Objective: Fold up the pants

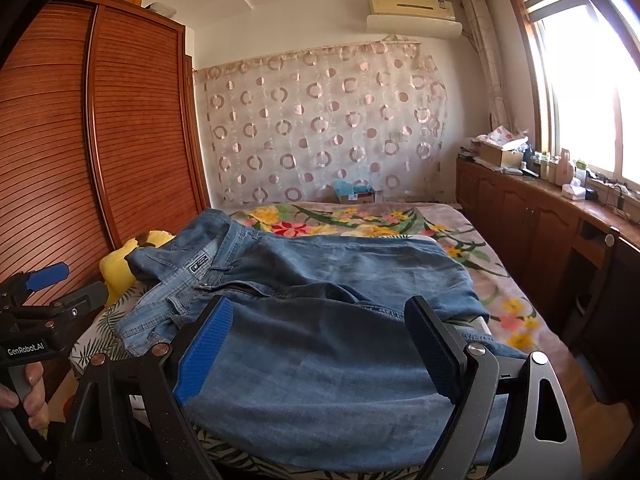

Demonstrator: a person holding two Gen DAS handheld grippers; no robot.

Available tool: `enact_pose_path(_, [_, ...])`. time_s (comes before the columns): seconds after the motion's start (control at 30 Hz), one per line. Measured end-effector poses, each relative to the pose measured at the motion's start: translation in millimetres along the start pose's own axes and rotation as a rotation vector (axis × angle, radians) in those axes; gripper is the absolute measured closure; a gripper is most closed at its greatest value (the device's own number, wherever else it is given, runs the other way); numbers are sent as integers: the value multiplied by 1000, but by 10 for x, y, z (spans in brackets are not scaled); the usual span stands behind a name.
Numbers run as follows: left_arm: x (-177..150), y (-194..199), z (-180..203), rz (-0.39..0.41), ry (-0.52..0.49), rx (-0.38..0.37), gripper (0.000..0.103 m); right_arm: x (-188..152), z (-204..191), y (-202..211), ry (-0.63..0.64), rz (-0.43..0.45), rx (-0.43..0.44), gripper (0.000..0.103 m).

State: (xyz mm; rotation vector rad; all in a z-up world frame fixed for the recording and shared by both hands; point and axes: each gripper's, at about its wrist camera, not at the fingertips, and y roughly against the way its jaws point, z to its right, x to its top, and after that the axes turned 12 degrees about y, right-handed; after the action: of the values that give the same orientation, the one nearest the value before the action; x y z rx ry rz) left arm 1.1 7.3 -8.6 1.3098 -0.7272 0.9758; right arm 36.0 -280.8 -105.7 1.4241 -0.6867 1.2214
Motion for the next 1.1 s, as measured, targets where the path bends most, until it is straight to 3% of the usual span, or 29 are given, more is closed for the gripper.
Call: enact_pose_path(1.1, [55,107,73,18,-6,3,0,0,-3,18,4,12,-3,14])
